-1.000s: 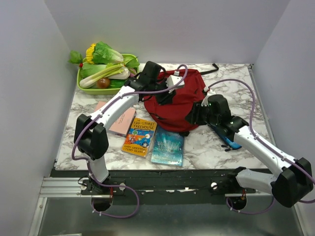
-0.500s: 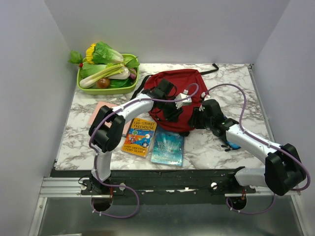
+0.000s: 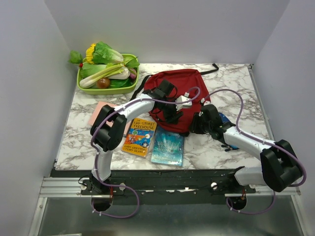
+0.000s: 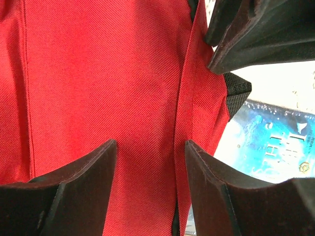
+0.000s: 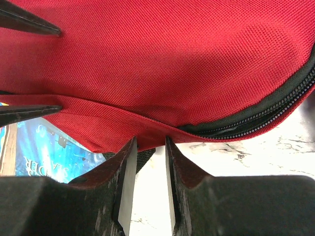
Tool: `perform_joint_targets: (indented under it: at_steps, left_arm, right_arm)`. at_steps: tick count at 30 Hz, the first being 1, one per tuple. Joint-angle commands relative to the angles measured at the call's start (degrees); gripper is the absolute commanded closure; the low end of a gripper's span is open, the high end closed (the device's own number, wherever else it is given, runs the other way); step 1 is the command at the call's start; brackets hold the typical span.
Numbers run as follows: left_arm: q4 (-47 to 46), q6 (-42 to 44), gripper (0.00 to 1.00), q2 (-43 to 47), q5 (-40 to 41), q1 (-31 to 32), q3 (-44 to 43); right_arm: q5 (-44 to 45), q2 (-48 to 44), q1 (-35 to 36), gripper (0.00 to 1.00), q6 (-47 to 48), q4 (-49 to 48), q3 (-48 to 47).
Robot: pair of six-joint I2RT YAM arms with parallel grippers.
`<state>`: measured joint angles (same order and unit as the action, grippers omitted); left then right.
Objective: Pack the student bag
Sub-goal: Unzip the student bag at the center of the board.
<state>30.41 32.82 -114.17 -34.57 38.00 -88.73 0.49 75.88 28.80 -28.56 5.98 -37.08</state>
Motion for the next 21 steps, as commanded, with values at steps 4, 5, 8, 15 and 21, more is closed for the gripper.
perform_joint_targets:
  at_steps: [4, 5, 8, 15, 21]
  left_arm:
    - [0.8, 2.1, 0.35, -4.1, 0.6, 0.3, -2.0]
    - [0.1, 1.2, 0.34, -4.3, 0.6, 0.3, -2.6]
    - [1.0, -2.8, 0.39, -5.2, -1.5, -0.1, -6.4]
    - [2.5, -5.6, 1.00, -4.1, -4.5, -0.6, -8.0]
    - [1.7, -8.1, 1.00, -2.3, -5.3, -1.9, -8.3]
  right_arm:
    - [-1.7, 1.8, -0.1, 0.64, -0.3, -1.8, 1.7]
    - [-1.6, 2.1, -0.1, 0.65, -0.5, -2.0, 1.8]
    - [-2.1, 3.4, -0.1, 0.66, -0.8, -2.9, 2.3]
    - [-2.8, 5.0, -0.1, 0.67, -1.2, -4.4, 3.6]
    - [-2.8, 5.1, -0.1, 0.68, -1.5, -4.6, 3.6]
